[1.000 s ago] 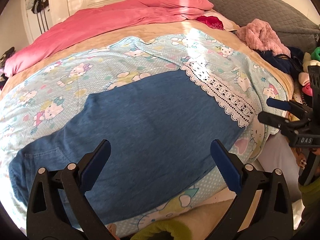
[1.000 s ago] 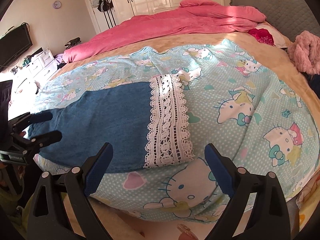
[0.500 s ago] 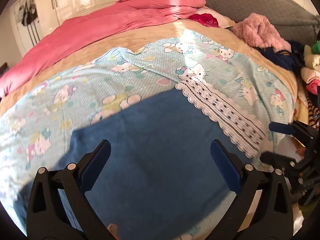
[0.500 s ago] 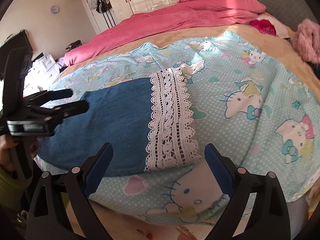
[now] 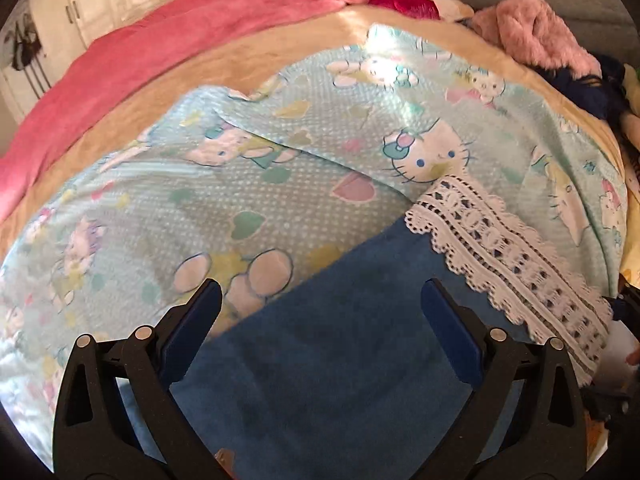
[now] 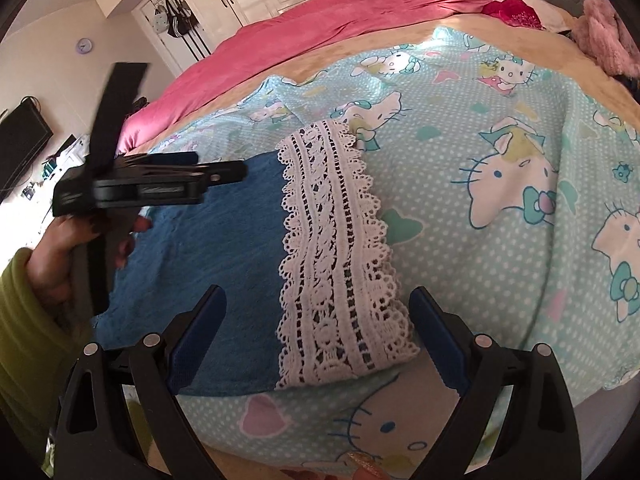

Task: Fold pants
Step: 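Grasp the lace-trimmed leg with the right tool while the left tool grasps denim beside it, then lift the held lace leg and fold it over onto the other leg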

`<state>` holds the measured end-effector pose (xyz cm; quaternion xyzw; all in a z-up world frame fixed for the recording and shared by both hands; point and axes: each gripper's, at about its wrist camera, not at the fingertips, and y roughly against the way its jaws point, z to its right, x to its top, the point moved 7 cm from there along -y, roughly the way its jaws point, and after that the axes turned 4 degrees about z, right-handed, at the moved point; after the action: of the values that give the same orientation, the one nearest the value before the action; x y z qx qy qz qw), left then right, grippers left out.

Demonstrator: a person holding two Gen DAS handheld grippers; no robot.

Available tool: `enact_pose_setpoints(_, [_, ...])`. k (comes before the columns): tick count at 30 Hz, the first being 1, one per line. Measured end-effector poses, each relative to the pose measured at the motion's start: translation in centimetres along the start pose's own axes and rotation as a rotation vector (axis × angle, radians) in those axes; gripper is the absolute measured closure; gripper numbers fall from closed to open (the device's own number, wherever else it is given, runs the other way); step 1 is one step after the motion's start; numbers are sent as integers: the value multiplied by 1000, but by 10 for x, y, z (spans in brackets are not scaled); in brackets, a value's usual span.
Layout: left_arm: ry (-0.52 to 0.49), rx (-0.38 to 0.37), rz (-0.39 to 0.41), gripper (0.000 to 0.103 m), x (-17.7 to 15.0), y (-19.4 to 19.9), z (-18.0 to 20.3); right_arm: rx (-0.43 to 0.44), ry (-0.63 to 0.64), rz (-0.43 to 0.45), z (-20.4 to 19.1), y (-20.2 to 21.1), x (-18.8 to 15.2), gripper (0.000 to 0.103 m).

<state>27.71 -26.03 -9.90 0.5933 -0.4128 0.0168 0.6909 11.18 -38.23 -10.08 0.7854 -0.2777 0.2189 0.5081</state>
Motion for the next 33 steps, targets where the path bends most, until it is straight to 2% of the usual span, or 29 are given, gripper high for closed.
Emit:
enact_pose_setpoints(2, [-8,-39,0,10,4,-9,6,-2,-3,5,1,-2,2,16])
enact_pose_setpoints(4, [-32,-60,-5,19,7,-18,14,-4,6,5,0,-4,4,33])
enact_pose_setpoints(5, [-37,-75,-12,22,8,-22,17,-10,16,7,-1,-5,5,34])
enact_pose_setpoints(7, [-24,-122,-31,44,8,-31,25,-1,15,7,-1,-7,9,41])
enact_pose_setpoints(10, [16,-142,-59,53,1,-40,29,-17,17,11,2,-11,12,53])
enact_pose_setpoints(12, [19,-153,-43,57,0,-38,30,7,34,5,-4,-14,13,74])
enact_pose_setpoints(13, [31,-162,-35,58,-1,-37,29,6,38,4,-6,-15,14,80])
enact_pose_setpoints(18, [114,-210,5,58,-4,-27,19,29,88,30,-27,-9,20,83])
enact_pose_setpoints(21, [221,-253,32,58,-7,-9,1,42,114,40,-43,-6,24,84])
enact_pose_setpoints(23, [272,-248,58,58,-11,8,-19,50,145,43,-56,-7,29,84])
enact_pose_setpoints(27, [352,-230,78,47,-28,39,-60,79,225,48,-95,-11,34,84])
enact_pose_setpoints(33, [511,-291,93,38,-72,82,-117,128,409,36,-173,-25,20,84])
